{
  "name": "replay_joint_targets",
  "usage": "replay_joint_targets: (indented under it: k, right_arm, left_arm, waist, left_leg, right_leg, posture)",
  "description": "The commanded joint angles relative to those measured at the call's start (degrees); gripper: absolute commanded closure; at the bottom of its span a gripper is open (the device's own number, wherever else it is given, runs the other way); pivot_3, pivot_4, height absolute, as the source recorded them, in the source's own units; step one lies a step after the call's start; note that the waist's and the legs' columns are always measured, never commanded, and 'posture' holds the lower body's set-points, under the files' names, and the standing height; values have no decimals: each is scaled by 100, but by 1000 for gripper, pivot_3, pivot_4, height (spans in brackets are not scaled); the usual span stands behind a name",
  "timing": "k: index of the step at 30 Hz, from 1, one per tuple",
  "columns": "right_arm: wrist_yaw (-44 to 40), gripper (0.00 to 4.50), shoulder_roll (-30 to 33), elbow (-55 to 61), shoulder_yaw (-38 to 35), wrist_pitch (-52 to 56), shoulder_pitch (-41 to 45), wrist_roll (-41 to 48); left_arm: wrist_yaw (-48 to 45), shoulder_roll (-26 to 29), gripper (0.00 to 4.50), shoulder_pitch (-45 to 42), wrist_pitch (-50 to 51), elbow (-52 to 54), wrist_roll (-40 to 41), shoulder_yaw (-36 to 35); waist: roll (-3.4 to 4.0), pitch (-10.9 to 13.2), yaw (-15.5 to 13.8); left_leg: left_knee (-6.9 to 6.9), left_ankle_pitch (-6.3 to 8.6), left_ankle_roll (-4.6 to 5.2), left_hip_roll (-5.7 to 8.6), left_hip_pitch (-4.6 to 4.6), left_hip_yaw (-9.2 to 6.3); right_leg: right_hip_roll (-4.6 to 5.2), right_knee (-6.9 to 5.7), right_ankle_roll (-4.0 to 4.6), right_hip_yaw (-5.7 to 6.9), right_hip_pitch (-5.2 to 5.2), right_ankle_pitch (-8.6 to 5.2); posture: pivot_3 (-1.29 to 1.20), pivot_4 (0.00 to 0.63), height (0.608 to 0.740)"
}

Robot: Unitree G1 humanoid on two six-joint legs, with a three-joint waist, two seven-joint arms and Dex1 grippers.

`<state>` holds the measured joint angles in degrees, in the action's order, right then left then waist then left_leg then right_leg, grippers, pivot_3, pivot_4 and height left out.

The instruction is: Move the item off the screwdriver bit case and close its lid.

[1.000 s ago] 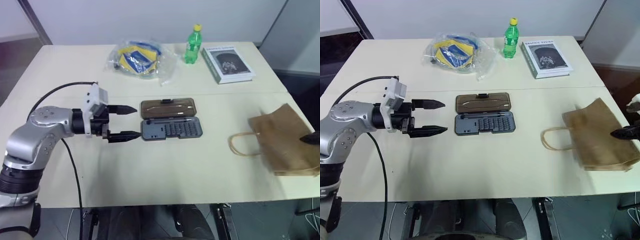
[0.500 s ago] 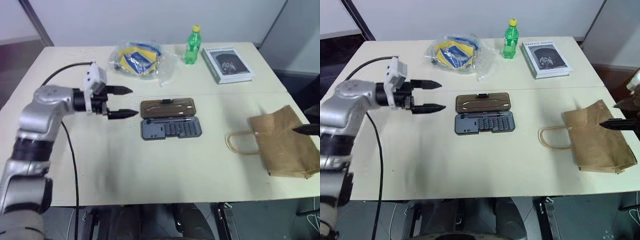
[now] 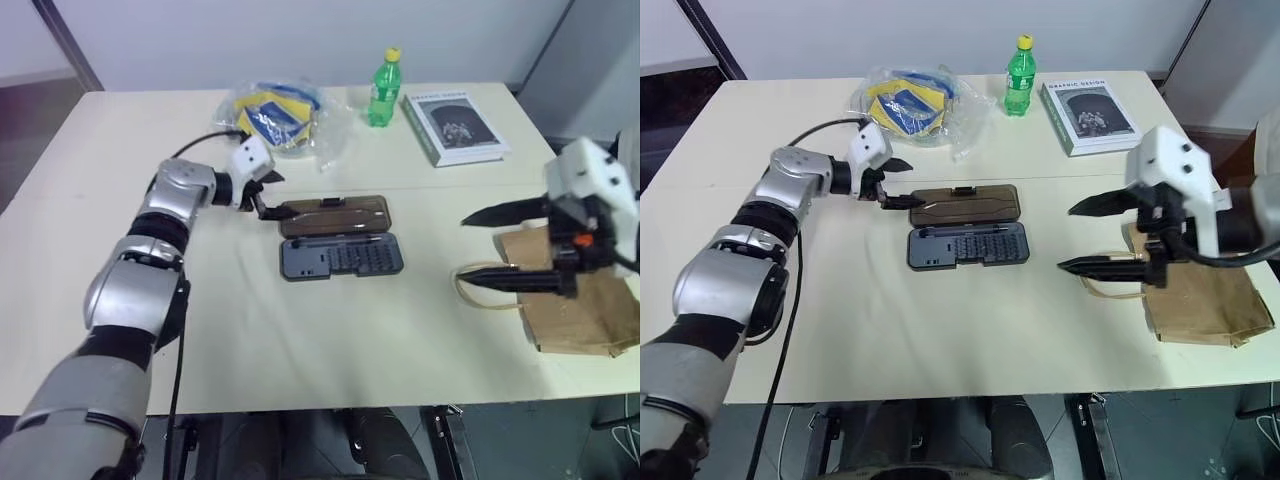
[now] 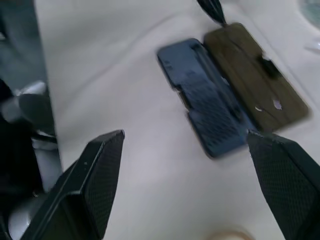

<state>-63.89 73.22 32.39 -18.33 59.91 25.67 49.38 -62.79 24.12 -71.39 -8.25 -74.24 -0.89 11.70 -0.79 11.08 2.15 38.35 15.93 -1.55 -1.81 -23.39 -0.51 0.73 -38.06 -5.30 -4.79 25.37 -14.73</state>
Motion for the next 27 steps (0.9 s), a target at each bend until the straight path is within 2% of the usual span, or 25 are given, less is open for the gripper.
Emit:
replay_joint_targets:
  k: [1, 9, 13, 20, 27]
  right_arm:
    - [452, 479, -46, 452, -483, 475, -51, 638]
    - [1656, 479, -135, 834, -1191, 1227, -197, 1925]
    - [2187, 479, -185, 1044, -1524, 1261, -501, 2408]
    - [2908, 479, -269, 942, -1467, 961, -748, 2787]
    - [2904, 479, -226, 855, -1154, 590, -797, 2682]
  left_arm:
    - [540, -71, 0, -255, -133, -152, -315, -93]
    - [1289, -429, 0, -222, 146, -335, -704, -222]
    - [2257, -590, 0, -209, 1037, -421, -819, -361]
    - [2181, -760, 0, -471, 2387, -300, -580, -818]
    - [2028, -734, 0, -802, 3702, -138, -499, -958]
  waist:
    - [-1, 0, -27]
    - [-3, -2, -155]
    - [-8, -5, -159]
    - [-10, -6, -129]
    - [-10, -6, -138]
  left_leg:
    - [1, 0, 0, 1, 0, 0]
    - [2, 0, 0, 1, 0, 0]
    - [3, 0, 0, 1, -2, -1]
    - [5, 0, 1, 1, 4, -4]
    - [6, 0, 1, 1, 2, -5]
  right_leg:
    - [1, 0, 0, 0, 0, 0]
    - [2, 0, -1, 1, -2, 0]
    - [3, 0, -1, 2, -2, 1]
    - [-2, -9, -1, 3, -7, 1]
    - [-2, -7, -1, 4, -7, 1]
  posture:
    - [0, 150, 737]
    - [0, 150, 737]
    - [0, 150, 737]
    - [0, 150, 737]
    - [0, 150, 737]
